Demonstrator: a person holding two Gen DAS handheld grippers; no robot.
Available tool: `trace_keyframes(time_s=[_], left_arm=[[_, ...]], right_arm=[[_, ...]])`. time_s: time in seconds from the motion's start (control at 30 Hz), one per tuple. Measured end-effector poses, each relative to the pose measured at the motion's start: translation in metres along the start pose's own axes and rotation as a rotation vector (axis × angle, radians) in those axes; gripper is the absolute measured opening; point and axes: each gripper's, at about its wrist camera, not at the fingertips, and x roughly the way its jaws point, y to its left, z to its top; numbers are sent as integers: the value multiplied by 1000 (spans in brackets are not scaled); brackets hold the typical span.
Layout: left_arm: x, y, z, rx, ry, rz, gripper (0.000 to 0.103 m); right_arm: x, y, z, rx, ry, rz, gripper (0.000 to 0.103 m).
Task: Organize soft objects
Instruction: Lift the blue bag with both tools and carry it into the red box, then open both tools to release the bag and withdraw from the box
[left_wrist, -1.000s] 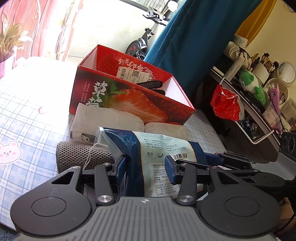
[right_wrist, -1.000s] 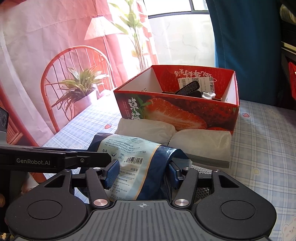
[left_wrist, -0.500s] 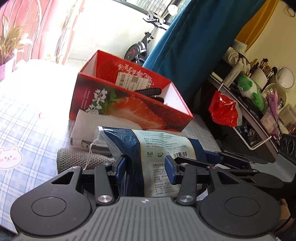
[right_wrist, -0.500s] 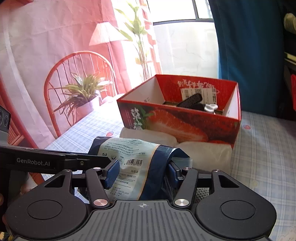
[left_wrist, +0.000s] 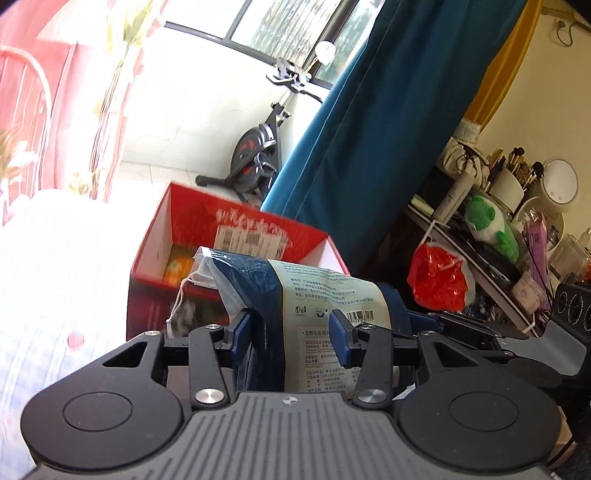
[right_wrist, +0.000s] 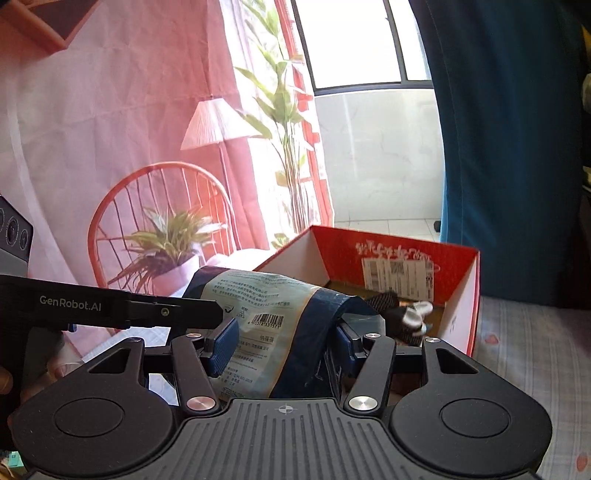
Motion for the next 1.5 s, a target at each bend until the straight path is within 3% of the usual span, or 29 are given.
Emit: trace_keyframes(time_s=[0.3,0.53,0.67,0.93,1.07,1.17,1.37,1.43,1.5], left_arm=[[66,24,66,-21,-12,-18,46],[122,33,91,-18,55,28,46],[153,40,96,-25,99,49,46],[199,50,84,-34,217,73,47],[207,52,82,-37,238,106,53],[199,52,83,-10,227,125,61],[166,46,81,38,184,167,63],[152,40,77,54,163,186,70],[136,35,73,74,132,206,82]], right_arm=[[62,-45,60,10,-21,0,52],[115,-81,87,58,4,-21,52],[144,-100,88,94,47,-41,52],[187,-135,67,242,215,-101,51],[196,-143,60,267,259,-146,52],[193,-143,60,241,256,-182,62],[165,-130,55,164,202,-193,89],[153,-121,51,132,173,-198,99],[138,-112,48,114,137,-198,103]])
